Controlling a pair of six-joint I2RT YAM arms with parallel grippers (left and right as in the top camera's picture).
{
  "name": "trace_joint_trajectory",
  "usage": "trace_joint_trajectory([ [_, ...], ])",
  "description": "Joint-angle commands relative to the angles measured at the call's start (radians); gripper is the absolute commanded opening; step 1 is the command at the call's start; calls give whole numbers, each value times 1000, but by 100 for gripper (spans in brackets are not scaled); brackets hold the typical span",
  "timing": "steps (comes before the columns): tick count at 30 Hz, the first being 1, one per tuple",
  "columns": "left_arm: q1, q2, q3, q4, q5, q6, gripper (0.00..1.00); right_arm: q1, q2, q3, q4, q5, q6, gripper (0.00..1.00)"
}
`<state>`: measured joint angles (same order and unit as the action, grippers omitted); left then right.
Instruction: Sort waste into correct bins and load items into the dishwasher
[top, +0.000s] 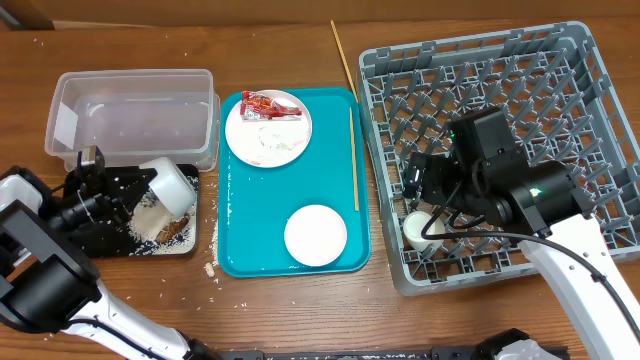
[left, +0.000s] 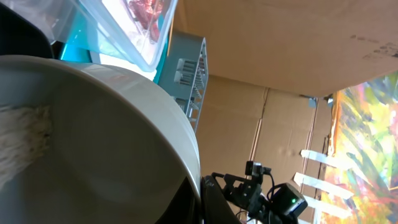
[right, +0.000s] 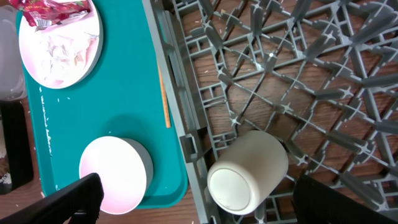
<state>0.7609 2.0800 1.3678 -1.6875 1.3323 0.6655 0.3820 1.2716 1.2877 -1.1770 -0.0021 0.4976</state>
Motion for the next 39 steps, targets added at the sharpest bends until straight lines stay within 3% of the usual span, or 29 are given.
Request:
trace_joint_trajectory([
  [1,-8,3,4,-4,27,35,4,4,-3,15,-2,1,4,100],
  [6,-9,0,4,-4,17,2,4,4,-3,15,-2,1,0,100],
  [8,-8,-3,6,77,40,100,4,4,-3,15,-3,1,0,100],
  [9,-6,0,6,153,20,32,4,4,-3,15,-2,1,0,100],
  [10,-6,8,6,180,-11,-124,4,4,-3,15,-2,1,0,100],
  [11,-10,11,5,130,-23,-204,4,4,-3,15,-2,1,0,100],
  [13,-24,3,6,43,54,31,4,4,-3,15,-4,1,0,100],
  [16,-27,3,8,39,26,-33,4,4,-3,15,-5,1,0,100],
  [18,-28,2,10,52,48,31,4,4,-3,15,-6,1,0,100],
  [20,-31,3,10,40,19,-31,4,4,-4,15,-6,1,0,100],
  [21,-34,1,10,-1,17,2,4,4,-4,15,-9,1,0,100],
  [27,-181,-193,5,9,-168,39,4,4,-4,15,-5,1,0,100],
  [28,-207,-226,5,31,-209,5,4,4,-4,15,-4,1,0,100],
  [29,-248,-277,5,90,-307,-110,4,4,-4,15,-4,1,0,100],
  [32,-433,-430,2,277,-805,-586,4,4,-4,15,-4,1,0,100],
  [36,-710,-512,-1,335,-1069,-803,4,4,-3,15,-1,1,0,100],
  [39,-1031,-482,-47,411,-1378,-1079,14,4,-3,15,-1,1,0,100],
])
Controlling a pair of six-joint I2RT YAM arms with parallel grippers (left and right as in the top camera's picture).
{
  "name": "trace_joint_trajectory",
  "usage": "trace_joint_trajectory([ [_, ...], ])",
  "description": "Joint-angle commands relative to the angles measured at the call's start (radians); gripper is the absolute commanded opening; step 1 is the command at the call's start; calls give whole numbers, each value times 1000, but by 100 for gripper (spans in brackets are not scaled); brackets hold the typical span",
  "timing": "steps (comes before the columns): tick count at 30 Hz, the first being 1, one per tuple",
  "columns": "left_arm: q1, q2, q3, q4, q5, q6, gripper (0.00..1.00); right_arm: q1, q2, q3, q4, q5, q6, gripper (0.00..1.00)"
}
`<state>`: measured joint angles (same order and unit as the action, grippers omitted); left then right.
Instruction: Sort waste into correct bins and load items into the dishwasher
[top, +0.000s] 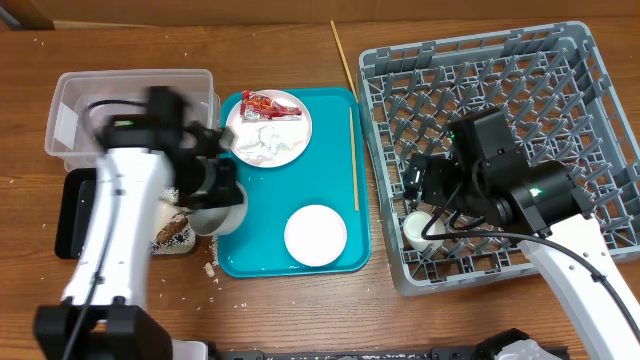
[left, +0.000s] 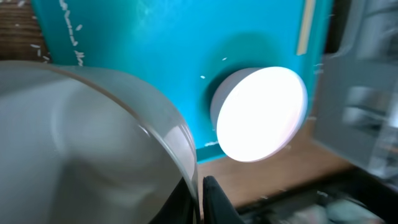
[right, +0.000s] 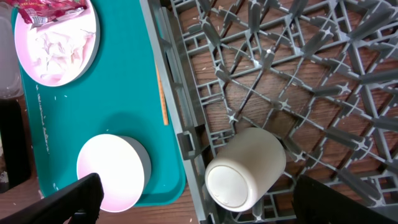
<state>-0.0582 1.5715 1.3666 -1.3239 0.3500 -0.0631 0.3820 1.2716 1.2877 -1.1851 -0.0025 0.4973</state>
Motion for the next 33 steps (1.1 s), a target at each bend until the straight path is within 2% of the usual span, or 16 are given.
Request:
trace_joint_trajectory([
  [1,-262,38,-65,69,-441,-400,15,4,-3,15,6,2,1,100],
  [4,-378,96,-109,132,-488,-524,13,4,-3,15,6,1,1,100],
  [7,-415,134,-109,154,-454,-556,9,4,-3,15,11,2,0,100],
  [10,-410,128,-83,143,-454,-566,12,4,-3,15,14,1,0,100],
  [11,-399,120,-52,136,-454,-565,24,4,-3,15,15,1,0,100],
  [12,-387,115,-22,137,-459,-563,43,4,-3,15,18,1,0,100],
  [13,-373,111,11,150,-465,-546,56,4,-3,15,22,2,0,100],
  [15,-343,111,55,221,-465,-448,68,4,-3,15,29,1,0,100],
  [17,-301,115,59,353,-465,-322,71,4,-3,15,32,1,0,100],
  [19,-266,138,59,442,-464,-260,73,4,-3,15,32,1,0,100],
  [21,-234,183,59,528,-464,-224,76,4,-3,15,32,1,0,100],
  [26,-190,349,59,696,-396,-193,93,4,-3,15,32,1,1,100],
  [30,-189,443,60,716,-374,-194,93,4,-3,15,32,1,1,100],
  [31,-189,455,60,715,-374,-194,89,4,-3,15,32,1,1,100],
  [32,-190,468,60,711,-372,-193,81,4,-3,15,32,1,1,100],
  [33,-192,472,60,705,-357,-190,52,4,-3,15,32,1,1,100],
])
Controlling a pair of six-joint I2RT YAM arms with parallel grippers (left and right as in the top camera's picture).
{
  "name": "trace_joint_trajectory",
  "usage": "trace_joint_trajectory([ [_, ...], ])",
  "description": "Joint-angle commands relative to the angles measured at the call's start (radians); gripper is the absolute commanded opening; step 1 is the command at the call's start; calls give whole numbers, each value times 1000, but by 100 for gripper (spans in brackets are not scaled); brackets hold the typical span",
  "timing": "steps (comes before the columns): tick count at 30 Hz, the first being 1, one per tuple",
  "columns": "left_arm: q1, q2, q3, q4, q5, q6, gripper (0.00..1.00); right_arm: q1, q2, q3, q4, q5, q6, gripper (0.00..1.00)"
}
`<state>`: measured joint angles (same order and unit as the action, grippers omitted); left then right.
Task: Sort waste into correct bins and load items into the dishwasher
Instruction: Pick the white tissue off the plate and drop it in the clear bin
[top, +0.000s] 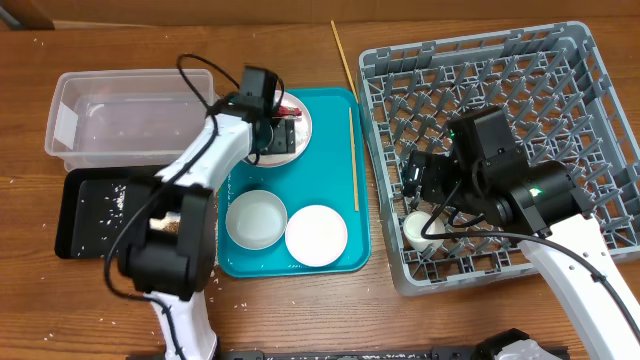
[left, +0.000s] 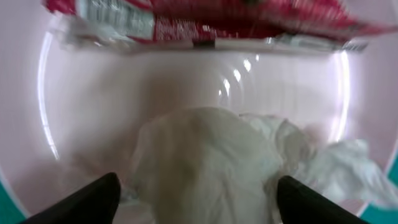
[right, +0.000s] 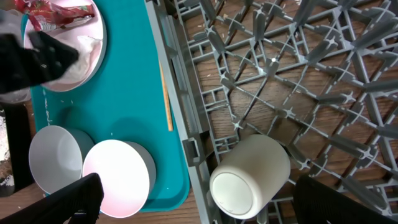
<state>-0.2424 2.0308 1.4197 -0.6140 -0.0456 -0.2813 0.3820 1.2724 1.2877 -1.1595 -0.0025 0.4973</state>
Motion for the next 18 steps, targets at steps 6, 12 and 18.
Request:
trace_joint_trajectory([
  [6,15,-58,154,-206,132,-44,4,4,-4,15,4,1,1,100],
  [12,135,-203,320,-426,-48,-100,4,4,-4,15,2,1,1,100],
  [18,259,-197,317,-454,-119,-172,43,4,-4,15,4,1,1,100],
])
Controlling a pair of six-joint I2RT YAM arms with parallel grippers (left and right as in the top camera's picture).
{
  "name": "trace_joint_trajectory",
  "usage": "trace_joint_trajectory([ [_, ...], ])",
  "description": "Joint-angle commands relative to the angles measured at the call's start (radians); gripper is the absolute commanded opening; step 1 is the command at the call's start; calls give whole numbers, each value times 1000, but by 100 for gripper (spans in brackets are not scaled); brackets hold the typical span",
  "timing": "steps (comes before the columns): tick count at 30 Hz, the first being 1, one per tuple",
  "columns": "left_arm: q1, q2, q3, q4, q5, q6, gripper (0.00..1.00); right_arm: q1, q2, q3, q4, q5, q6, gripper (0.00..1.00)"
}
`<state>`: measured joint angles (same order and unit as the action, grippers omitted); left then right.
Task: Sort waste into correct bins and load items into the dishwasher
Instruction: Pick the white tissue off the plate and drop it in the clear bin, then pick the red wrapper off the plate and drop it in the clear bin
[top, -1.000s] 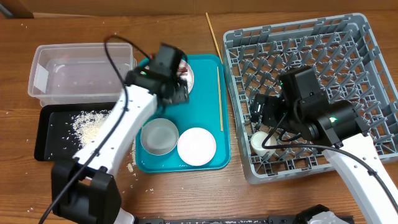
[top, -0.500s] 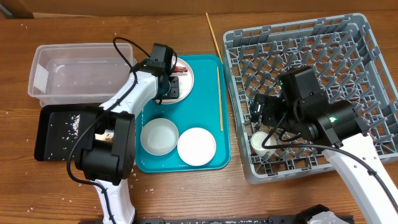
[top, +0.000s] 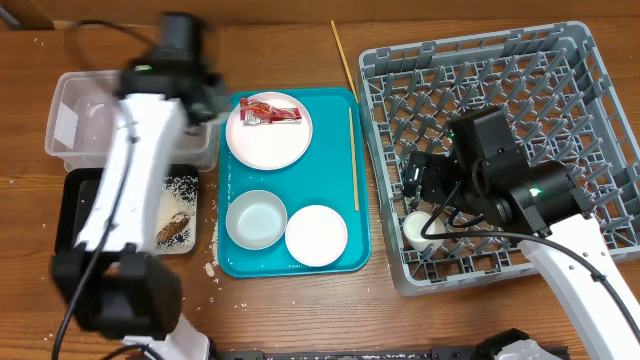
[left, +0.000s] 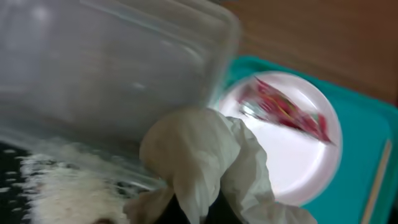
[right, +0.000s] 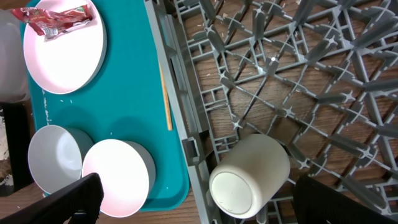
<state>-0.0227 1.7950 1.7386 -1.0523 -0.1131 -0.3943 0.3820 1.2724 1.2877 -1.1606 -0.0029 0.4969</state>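
Note:
My left gripper (top: 207, 103) is shut on a crumpled white napkin (left: 199, 149) and hangs at the right edge of the clear plastic bin (top: 130, 112). On the teal tray (top: 330, 130) a white plate (top: 268, 135) carries a red wrapper (top: 270, 108). An upright grey bowl (top: 256, 220) and an upturned white bowl (top: 316, 235) stand at the tray's front. My right gripper (right: 211, 199) is open over a cream cup (right: 249, 174) lying in the grey dish rack (top: 560, 60).
A black tray (top: 125, 215) with spilled rice and brown scraps lies in front of the clear bin. One chopstick (top: 354, 160) lies on the teal tray's right side, another chopstick (top: 345, 60) on the table behind it. Rice grains dot the wood by the tray's front left corner.
My left gripper, open over the napkin on the plate before, is now shut on it beside the clear bin. The plate keeps only the red wrapper. The right arm has not moved.
My left gripper first held the grey bowl tipped over the black tray. Then it held the bowl at the teal tray's left edge. Later the bowl stood on the tray and the gripper was open at the plate. Now it holds the napkin by the clear bin.

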Motion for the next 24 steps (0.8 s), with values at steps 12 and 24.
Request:
trace_joint_trajectory([
  [12,-112,118,-2,309,78,57,100,4,-4,15,8,2,1,100],
  [24,-185,430,-2,424,211,-344,86,4,-4,15,7,2,1,100],
])
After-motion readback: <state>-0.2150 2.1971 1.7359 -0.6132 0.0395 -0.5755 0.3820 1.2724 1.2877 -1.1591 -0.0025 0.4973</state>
